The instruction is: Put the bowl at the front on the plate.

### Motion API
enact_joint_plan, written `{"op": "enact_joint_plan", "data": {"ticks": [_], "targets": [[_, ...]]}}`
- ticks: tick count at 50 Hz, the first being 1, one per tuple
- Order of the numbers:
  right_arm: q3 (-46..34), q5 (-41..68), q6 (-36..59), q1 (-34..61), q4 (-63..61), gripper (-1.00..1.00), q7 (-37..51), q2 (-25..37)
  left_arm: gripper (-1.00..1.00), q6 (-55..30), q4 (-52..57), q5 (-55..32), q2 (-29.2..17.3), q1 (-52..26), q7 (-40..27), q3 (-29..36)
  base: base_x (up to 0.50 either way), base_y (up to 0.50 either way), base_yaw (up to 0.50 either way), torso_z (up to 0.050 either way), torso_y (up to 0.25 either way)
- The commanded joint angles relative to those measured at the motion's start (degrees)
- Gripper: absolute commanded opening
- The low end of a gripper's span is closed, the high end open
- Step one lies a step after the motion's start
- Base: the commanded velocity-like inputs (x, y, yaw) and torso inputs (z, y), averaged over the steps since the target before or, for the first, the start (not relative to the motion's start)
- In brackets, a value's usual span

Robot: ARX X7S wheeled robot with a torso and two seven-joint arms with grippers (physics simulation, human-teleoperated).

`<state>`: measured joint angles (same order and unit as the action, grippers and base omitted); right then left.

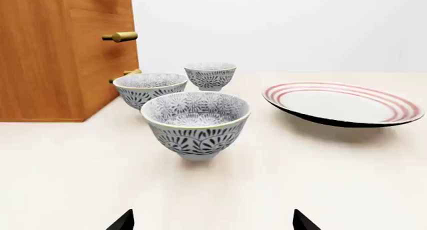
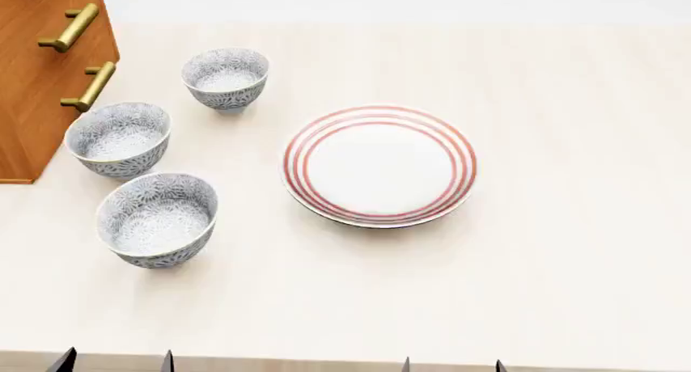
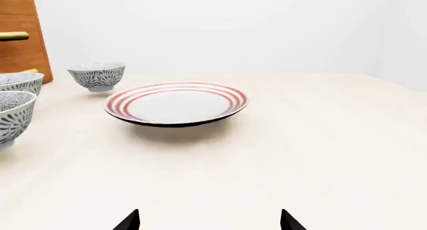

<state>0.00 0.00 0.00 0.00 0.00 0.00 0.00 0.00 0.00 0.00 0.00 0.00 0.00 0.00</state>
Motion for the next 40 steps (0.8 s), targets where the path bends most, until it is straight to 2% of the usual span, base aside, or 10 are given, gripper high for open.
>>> {"op": "enact_joint_plan", "data": {"ticks": [1, 7, 13, 15, 16, 20, 26, 30, 32, 40], "targets": [[-0.8, 0.6, -0.2, 0.0, 0.2, 1.0, 0.8, 0.6, 1.0, -0.2, 0.3, -0.9, -0.9, 0.1, -0.9, 0.9, 0.0, 0.0, 0.0, 0.0, 0.0], [-2.9, 1.2, 3.9, 0.7, -2.8, 1.0, 2.7, 2.0, 1.0, -3.5, 2.3, -1.7, -2.4, -0.9, -2.0, 2.3, 0.0, 0.0, 0.0, 0.0, 0.0], [-3.6, 3.3, 24.2, 4.8, -17.9, 1.0, 3.2, 3.2, 1.0, -17.9, 12.5, -2.0, -4.2, -5.4, -2.8, 3.0, 0.0, 0.0, 0.0, 0.0, 0.0], [-3.7, 4.5, 33.5, 8.8, -24.2, 1.0, 2.9, 3.6, 1.0, -25.0, 18.5, -1.6, -5.3, -9.6, -2.6, 3.3, 0.0, 0.0, 0.0, 0.0, 0.0], [-3.4, 6.3, 39.9, 12.4, -28.0, 1.0, 1.9, 4.1, 1.0, -33.4, 22.1, -3.3, -5.8, -13.6, -1.7, 2.6, 0.0, 0.0, 0.0, 0.0, 0.0], [-1.3, 9.0, 52.7, 23.0, -32.5, 1.0, 2.4, 4.3, 1.0, -44.3, 26.4, -5.2, -7.1, -22.2, -0.4, 2.0, 0.0, 0.0, 0.0, 0.0, 0.0], [0.9, 12.0, 65.1, 38.3, -34.4, 1.0, 2.8, 4.3, 1.0, -55.9, 28.2, -6.6, -9.1, -36.2, 1.1, 2.6, 0.0, 0.0, 0.0, 0.0, 0.0], [1.4, 12.9, 69.0, 47.4, -32.4, 1.0, 2.8, 4.7, 1.0, -62.1, 27.2, -7.9, -9.7, -45.0, 2.2, 2.9, 0.0, 0.0, 0.0, 0.0, 0.0], [0.0, 12.6, 67.9, 51.2, -30.2, 1.0, 2.2, 5.8, 1.0, -63.2, 24.7, -8.0, -10.3, -49.6, 3.1, 3.7, 0.0, 0.0, 0.0, 0.0, 0.0], [-1.3, 12.4, 64.9, 62.6, -20.6, 1.0, 1.3, 6.2, 1.0, -63.6, 14.6, -8.4, -9.7, -64.5, 4.2, 4.5, 0.0, 0.0, 0.0, 0.0, 0.0]]}}
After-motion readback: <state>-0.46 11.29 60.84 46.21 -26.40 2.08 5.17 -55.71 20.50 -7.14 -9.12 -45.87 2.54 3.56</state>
